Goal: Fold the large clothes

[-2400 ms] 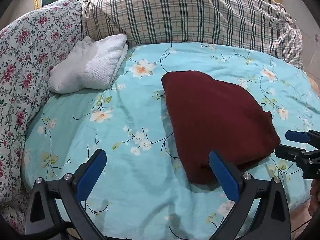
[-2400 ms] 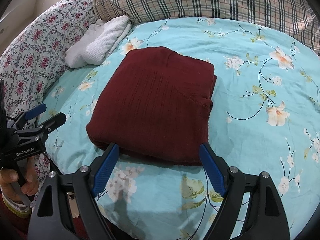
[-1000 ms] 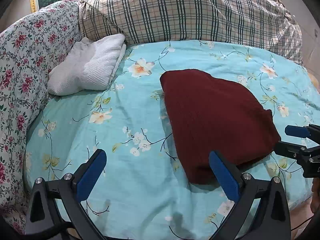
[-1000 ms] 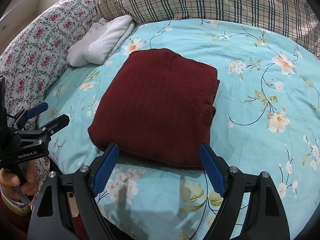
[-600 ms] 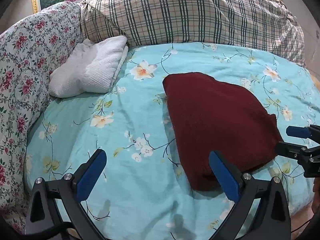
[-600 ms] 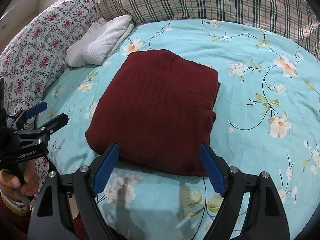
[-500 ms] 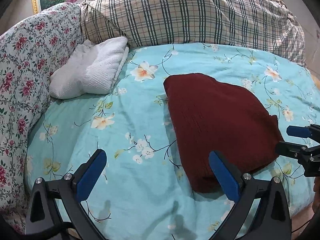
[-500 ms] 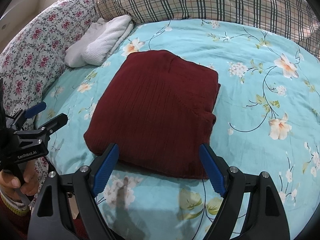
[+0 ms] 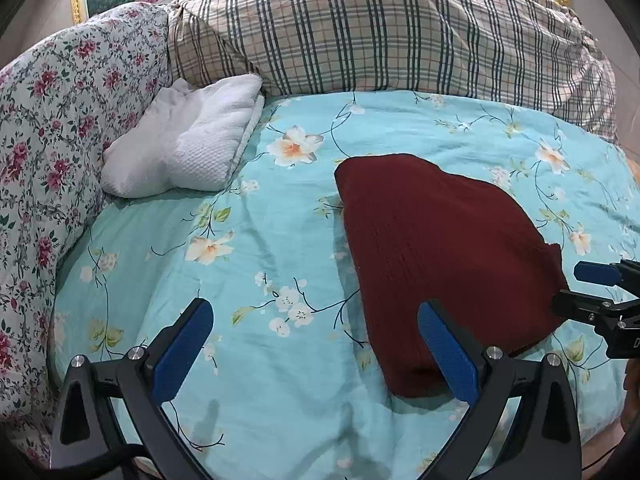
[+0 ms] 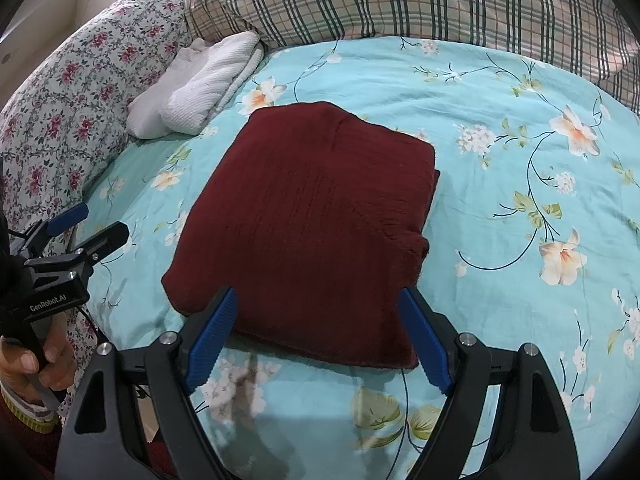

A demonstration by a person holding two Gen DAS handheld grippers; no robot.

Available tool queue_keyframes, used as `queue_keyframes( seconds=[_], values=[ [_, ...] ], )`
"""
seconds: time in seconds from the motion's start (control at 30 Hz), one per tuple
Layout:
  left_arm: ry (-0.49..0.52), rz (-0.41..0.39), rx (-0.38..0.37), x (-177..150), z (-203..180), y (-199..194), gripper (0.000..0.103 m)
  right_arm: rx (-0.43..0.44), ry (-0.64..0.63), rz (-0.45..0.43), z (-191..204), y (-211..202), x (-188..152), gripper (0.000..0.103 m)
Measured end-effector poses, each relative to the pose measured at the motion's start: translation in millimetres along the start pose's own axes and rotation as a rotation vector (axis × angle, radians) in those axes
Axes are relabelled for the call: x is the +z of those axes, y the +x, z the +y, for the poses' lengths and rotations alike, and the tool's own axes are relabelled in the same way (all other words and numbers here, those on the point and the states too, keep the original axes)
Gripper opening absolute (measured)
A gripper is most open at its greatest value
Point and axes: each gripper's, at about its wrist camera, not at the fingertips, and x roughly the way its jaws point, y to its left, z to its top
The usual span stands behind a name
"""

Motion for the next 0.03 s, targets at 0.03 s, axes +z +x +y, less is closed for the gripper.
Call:
queue_keyframes(
  seconds=[0.03],
  values=[
    [-0.005, 0.000, -0.012, 0.3, 0.6, 0.8, 0.102, 0.001, 0.003, 0.000, -1.3, 1.6, 0.3, 0.082]
  ],
)
